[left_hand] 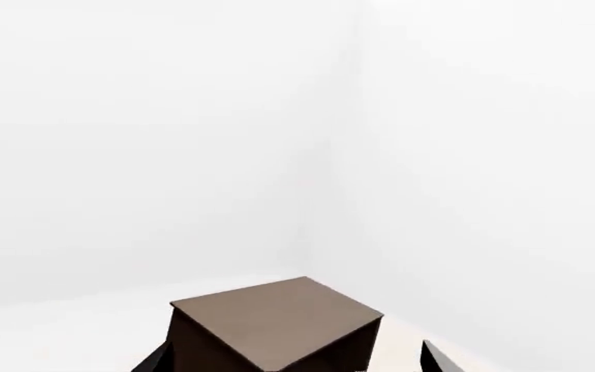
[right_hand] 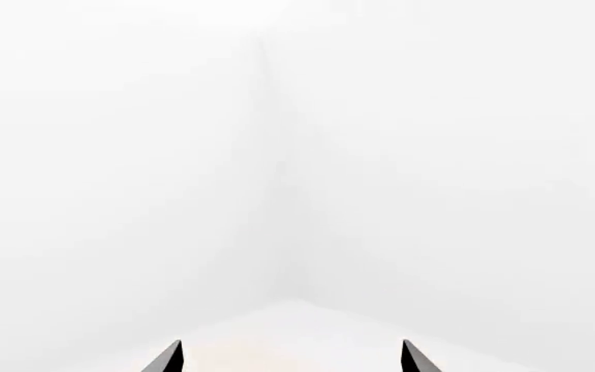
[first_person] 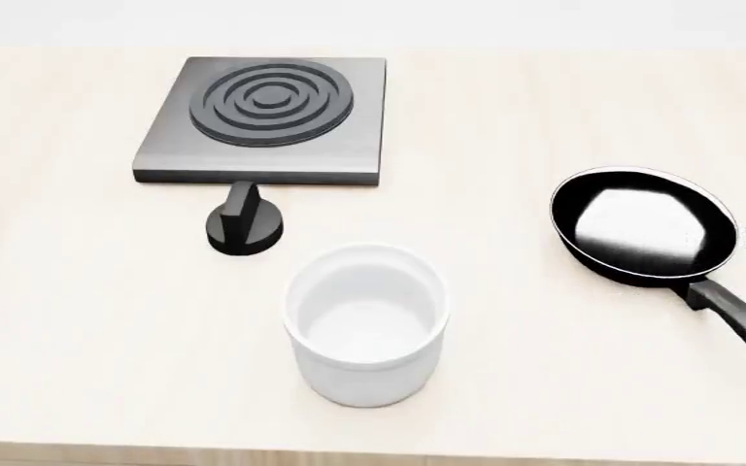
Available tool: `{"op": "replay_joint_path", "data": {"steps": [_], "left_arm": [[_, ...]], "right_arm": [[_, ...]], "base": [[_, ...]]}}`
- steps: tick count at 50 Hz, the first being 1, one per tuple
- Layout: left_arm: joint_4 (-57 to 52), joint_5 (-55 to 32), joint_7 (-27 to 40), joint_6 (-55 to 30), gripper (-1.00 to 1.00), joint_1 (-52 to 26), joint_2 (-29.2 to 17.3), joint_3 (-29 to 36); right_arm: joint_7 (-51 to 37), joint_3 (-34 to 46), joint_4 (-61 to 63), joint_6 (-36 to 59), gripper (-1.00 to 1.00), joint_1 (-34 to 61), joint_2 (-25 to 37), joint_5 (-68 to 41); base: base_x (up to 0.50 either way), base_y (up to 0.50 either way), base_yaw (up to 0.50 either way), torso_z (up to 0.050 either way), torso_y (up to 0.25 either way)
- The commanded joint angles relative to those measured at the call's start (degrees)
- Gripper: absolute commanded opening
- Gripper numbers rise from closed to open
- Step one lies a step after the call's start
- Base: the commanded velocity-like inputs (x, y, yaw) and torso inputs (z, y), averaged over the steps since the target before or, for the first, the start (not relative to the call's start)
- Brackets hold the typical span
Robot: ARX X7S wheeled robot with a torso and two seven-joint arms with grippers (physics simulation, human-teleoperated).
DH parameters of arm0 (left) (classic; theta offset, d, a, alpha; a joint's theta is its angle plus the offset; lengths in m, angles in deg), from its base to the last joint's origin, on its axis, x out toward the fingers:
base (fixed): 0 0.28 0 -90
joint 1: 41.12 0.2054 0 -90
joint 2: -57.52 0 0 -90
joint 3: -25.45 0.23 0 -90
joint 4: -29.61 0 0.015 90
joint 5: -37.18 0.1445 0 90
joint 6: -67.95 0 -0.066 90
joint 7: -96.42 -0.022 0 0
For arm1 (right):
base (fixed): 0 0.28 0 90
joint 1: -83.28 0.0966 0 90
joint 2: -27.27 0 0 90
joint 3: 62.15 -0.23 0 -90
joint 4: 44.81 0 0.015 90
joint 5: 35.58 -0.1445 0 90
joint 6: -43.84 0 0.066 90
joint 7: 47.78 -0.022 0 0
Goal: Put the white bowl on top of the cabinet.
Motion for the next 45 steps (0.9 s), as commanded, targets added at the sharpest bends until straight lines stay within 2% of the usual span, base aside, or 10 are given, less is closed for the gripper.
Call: {"op": "replay_joint_path", "data": {"steps": [1, 19, 45], "left_arm": [[0.06, -0.64, 1.83, -0.08, 1.0, -0.65, -1.35, -3.23], [0.21, -1.41, 2.72, -0.16, 1.0, -0.63, -2.19, -4.42], [-0.16, -1.98, 3.47, -0.3, 1.0, -0.35, -2.72, -3.93]], "right_arm": [[-2.52, -7.44, 0.77, 2.41, 1.0, 2.27, 1.67, -0.74], [-3.29, -7.84, -0.11, 0.79, 1.0, 1.6, 2.95, 0.59], [-3.48, -6.95, 0.3, 0.49, 1.0, 1.13, 3.06, 0.48]], "base": [[0.0, 0.0, 0.0, 0.0, 0.0], [0.0, 0.03, 0.0, 0.0, 0.0], [0.0, 0.5, 0.0, 0.0, 0.0]]}}
